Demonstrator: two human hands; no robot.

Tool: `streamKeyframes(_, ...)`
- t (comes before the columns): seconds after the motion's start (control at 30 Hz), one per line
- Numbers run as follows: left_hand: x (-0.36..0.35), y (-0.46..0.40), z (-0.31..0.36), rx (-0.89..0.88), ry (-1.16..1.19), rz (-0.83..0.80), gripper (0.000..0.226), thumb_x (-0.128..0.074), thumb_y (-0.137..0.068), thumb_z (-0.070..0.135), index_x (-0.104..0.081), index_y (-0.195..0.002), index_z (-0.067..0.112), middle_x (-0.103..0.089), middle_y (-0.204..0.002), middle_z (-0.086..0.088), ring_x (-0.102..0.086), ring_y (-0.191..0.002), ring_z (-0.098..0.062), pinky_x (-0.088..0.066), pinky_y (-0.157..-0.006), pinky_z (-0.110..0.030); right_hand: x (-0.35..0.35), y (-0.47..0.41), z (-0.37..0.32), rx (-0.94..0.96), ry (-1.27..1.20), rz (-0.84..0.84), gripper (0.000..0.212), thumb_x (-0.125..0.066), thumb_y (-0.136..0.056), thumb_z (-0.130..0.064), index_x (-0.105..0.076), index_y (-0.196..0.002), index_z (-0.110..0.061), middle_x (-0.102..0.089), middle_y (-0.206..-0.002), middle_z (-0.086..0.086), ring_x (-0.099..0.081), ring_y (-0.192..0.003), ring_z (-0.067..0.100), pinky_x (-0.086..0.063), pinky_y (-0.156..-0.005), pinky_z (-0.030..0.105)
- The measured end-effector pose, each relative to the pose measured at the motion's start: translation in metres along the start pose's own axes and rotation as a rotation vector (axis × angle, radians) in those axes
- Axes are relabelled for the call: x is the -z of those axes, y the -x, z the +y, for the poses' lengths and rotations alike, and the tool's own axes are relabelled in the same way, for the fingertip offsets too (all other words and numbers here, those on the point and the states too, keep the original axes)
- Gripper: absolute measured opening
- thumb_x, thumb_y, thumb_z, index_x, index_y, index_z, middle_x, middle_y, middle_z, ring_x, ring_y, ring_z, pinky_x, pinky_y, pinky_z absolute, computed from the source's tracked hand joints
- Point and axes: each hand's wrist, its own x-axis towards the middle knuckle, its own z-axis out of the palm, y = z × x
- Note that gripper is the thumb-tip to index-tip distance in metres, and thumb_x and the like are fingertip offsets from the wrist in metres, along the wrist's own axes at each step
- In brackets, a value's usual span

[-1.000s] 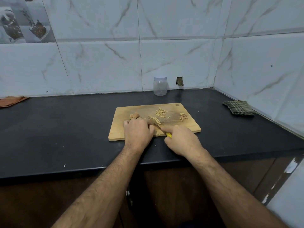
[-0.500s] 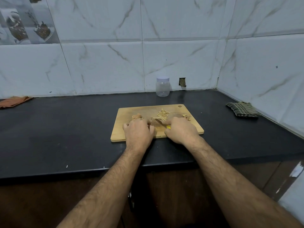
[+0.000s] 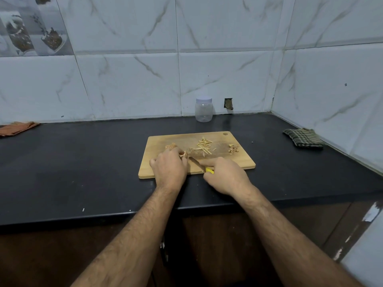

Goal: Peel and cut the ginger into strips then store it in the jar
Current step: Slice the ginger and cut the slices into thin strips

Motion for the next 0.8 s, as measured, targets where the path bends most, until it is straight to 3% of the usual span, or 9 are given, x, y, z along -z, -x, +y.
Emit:
streamKeyframes(0.27, -0.001, -0.001, -0.001, 0.017, 0.014, -0.003, 0.021, -0.057, -0.096, 0.029, -0.07, -0.112, 0.027, -0.066, -0.116, 0.008, -0.061, -0.104, -0.017, -0.034, -0.09, -0.041, 0.004, -0.015, 0.013, -0.107, 0.059, 0.075, 0.05, -0.051, -0.092, -0.022, -0.055, -0.138, -0.04, -0.06, -0.136, -0.007, -0.056, -0.121, 0.018, -0.048, -0.083, 0.031)
streamKeyframes(0.4, -0.001, -0.001, -0.001, 0.019, 0.005, -0.011, 0.022, -0.056, -0.096, 0.031, -0.069, -0.114, 0.027, -0.065, -0.118, 0.008, -0.061, -0.105, -0.017, -0.034, -0.091, -0.041, 0.004, -0.021, 0.012, -0.075, 0.038, 0.053, 0.049, -0.052, -0.091, -0.024, -0.057, -0.136, -0.041, -0.06, -0.137, -0.008, -0.059, -0.115, 0.018, -0.051, -0.079, 0.031)
streamKeyframes(0.57, -0.004, -0.002, -0.003, 0.026, -0.007, -0.012, 0.023, -0.055, -0.096, 0.034, -0.069, -0.114, 0.029, -0.066, -0.115, 0.007, -0.061, -0.104, -0.019, -0.035, -0.089, -0.042, 0.01, -0.03, 0.009, -0.087, 0.09, 0.052, 0.05, -0.051, -0.091, -0.021, -0.057, -0.137, -0.04, -0.063, -0.131, -0.005, -0.059, -0.117, 0.021, -0.043, -0.074, 0.03)
streamKeyframes(0.7, -0.004, -0.003, -0.002, 0.023, -0.042, -0.032, 0.026, -0.053, -0.095, 0.032, -0.07, -0.115, 0.027, -0.065, -0.112, 0.004, -0.06, -0.102, -0.021, -0.036, -0.09, -0.041, 0.009, -0.034, -0.001, -0.047, 0.059, 0.063, 0.05, -0.052, -0.09, -0.021, -0.057, -0.137, -0.039, -0.061, -0.135, -0.007, -0.058, -0.119, 0.019, -0.046, -0.082, 0.031)
streamKeyframes(0.8, -0.005, -0.004, -0.003, 0.037, -0.04, -0.061, 0.026, -0.052, -0.094, 0.03, -0.07, -0.112, 0.025, -0.065, -0.107, 0.003, -0.061, -0.099, -0.023, -0.035, -0.09, -0.042, 0.003, -0.034, -0.005, -0.036, 0.045, 0.053, 0.051, -0.052, -0.09, -0.02, -0.057, -0.138, -0.037, -0.063, -0.132, -0.003, -0.06, -0.115, 0.02, -0.045, -0.08, 0.028)
